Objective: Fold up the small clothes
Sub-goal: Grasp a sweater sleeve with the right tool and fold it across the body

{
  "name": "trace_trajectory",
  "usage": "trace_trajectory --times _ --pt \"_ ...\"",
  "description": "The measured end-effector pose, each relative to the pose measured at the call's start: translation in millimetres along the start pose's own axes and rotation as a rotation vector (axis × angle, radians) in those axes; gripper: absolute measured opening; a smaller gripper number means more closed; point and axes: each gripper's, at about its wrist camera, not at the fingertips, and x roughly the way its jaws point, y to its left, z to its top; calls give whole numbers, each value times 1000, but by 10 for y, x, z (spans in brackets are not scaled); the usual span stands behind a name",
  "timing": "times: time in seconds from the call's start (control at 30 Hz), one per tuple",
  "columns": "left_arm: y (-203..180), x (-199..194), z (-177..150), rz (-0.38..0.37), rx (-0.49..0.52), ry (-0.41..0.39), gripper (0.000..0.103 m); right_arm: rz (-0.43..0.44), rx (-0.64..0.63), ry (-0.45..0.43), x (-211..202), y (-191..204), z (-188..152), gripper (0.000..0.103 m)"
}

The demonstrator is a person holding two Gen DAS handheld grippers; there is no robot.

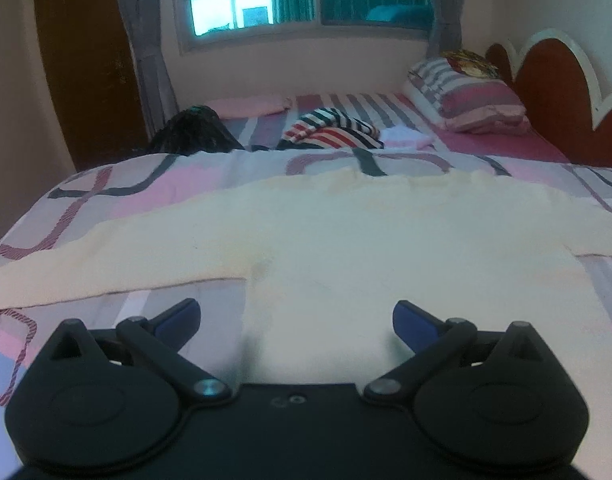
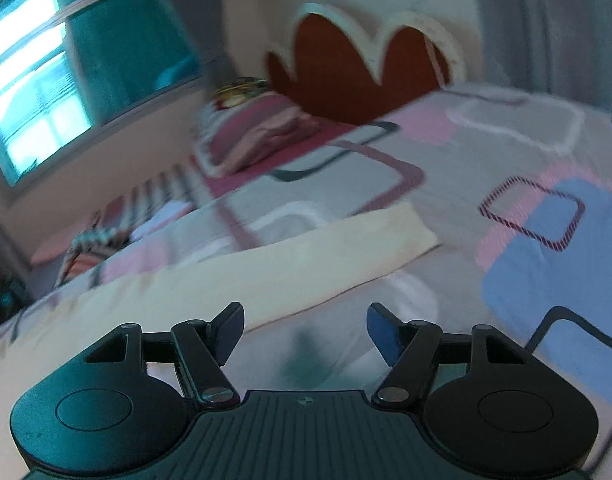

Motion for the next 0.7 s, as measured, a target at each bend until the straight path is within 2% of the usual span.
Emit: trace_trajectory --times 0.03,0.07,0.13,0.23,0.4,0.43,0.5,0.53,0.57,0.63,0.7 --pt "32 40 -1 13 0 -2 98 -7 26 5 111 -105 29 46" --pt "80 89 -12 31 -7 -3 97 -14 52 14 213 -200 54 40" --pt "174 148 -20 67 -35 -3 97 -26 112 23 411 -391 86 36" --pt "302 188 -77 84 -80 7 97 -37 197 21 595 -623 110 35" --pt "417 289 -115 104 -94 33 97 45 365 1 720 -907 175 35" --pt "452 314 -100 111 -109 38 97 47 368 0 745 -917 190 34" --pt "549 361 -69 105 -159 56 97 38 364 -2 757 -930 218 23" --pt "589 378 -55 105 -180 61 98 23 367 1 756 -945 228 12" --pt "621 386 -42 110 -188 62 99 12 371 4 753 -958 230 6" --pt "659 396 -31 120 -174 64 99 -2 358 4 751 -985 257 5" --pt "715 383 -31 118 -164 66 99 -43 276 6 762 -878 297 5"
